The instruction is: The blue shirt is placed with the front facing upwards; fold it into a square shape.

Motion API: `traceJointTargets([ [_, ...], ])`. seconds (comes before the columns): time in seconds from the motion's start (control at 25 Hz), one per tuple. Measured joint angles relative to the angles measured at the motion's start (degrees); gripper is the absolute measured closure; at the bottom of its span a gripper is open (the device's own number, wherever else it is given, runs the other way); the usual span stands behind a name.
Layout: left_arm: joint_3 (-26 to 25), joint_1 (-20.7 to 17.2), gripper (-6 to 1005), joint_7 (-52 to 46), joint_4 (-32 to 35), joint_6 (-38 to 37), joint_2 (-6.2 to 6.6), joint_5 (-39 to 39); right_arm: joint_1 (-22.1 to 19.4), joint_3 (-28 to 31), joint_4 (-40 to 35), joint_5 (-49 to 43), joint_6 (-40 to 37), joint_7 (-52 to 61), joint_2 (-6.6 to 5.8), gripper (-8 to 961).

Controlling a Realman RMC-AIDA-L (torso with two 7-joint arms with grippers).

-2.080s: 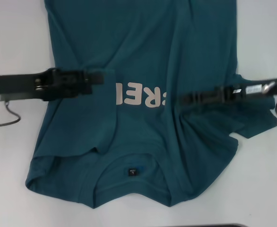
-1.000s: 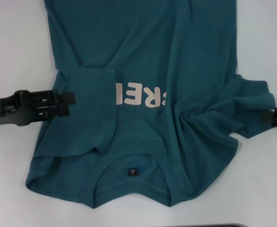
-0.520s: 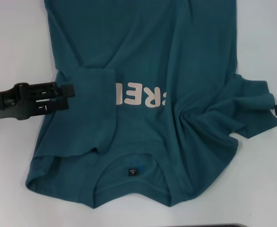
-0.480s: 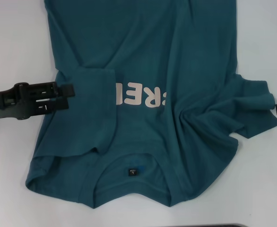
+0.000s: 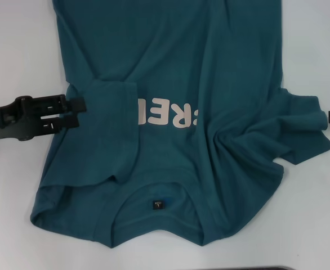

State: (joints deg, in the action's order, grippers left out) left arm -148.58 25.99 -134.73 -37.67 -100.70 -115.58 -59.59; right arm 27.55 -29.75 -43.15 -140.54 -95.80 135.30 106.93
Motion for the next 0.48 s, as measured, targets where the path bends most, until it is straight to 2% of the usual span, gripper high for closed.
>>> traceJointTargets([
  [0.28,-0.06,0.11,307,-0.01,-0.01,0.34,0.0,0.0,0.36,-0.27,0.09,0.0,1.94,2.5,1.12,209],
  [0.48,-0.05,0.0,307,-0.01,0.11,0.88,0.0,0.0,0.53,-0.5,0.64,-0.08,3.07,6.07,1.3,210],
])
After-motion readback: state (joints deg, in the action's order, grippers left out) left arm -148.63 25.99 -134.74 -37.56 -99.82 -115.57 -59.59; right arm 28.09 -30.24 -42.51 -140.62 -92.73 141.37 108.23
